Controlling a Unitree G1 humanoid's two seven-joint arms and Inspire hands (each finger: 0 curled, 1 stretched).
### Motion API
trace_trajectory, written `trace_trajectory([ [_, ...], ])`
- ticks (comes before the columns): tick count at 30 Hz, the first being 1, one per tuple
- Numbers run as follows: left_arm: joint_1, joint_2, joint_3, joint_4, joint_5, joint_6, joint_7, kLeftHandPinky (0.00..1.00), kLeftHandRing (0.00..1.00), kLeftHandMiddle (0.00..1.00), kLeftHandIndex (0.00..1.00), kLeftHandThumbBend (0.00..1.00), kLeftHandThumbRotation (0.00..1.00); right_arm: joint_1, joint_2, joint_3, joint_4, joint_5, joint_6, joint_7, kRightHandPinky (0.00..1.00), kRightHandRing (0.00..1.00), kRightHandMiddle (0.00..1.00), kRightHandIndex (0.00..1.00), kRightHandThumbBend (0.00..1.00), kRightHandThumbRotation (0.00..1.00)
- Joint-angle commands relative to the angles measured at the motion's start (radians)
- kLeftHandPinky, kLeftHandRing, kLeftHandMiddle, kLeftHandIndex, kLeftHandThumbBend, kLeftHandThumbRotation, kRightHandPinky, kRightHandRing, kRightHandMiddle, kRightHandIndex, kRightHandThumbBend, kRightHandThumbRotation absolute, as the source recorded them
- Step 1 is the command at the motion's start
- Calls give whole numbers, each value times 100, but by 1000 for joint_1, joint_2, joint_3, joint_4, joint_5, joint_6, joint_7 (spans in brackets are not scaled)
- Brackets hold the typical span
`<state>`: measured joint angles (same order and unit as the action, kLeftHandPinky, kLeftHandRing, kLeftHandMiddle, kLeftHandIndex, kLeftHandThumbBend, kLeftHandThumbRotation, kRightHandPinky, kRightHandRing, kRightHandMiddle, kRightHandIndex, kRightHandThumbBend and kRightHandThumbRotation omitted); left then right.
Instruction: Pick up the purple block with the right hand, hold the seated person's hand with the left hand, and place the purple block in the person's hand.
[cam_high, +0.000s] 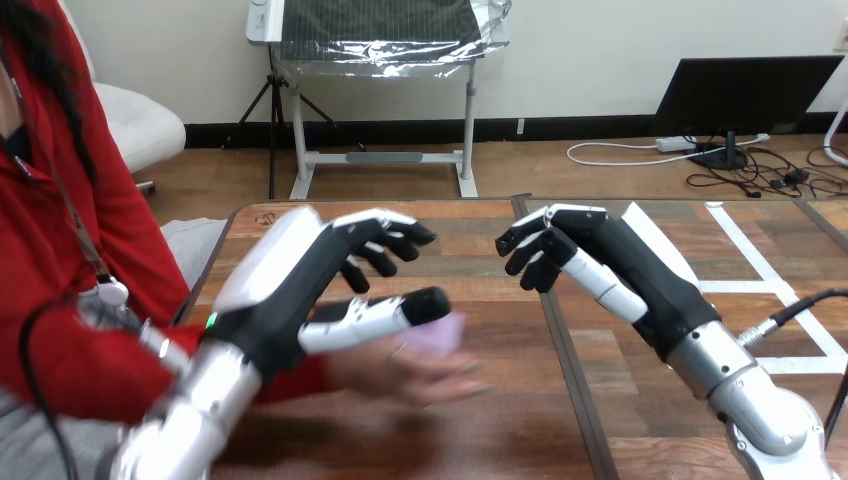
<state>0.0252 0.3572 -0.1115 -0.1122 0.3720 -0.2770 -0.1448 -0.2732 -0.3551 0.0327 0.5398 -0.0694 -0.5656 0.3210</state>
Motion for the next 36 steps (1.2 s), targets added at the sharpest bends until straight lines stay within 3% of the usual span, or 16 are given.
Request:
trace_trajectory([
  [1,47,-52,18,-47,-54,-73,61,57,68,73,73,100,100,7,11,-19,-58,42,5,8,44,50,56,60,82,100],
  [9,161,-104,21,-41,-160,-171,88,59,69,72,72,95,100,65,39,-23,-93,108,8,27,45,52,58,62,78,100],
  [20,331,-132,36,-70,-212,-326,109,61,70,73,71,69,100,209,121,-13,-239,212,62,17,56,66,71,74,72,100],
  [24,395,-147,45,-74,-242,-383,117,60,70,72,71,63,100,276,155,1,-316,266,104,32,61,72,76,79,69,100],
  [31,486,-134,45,-112,-331,-416,82,62,74,75,74,65,100,366,213,11,-399,334,144,43,72,82,84,86,66,100],
  [36,540,-128,61,-145,-374,-428,68,65,77,78,77,69,100,415,231,19,-437,336,155,51,78,86,88,89,67,100],
])
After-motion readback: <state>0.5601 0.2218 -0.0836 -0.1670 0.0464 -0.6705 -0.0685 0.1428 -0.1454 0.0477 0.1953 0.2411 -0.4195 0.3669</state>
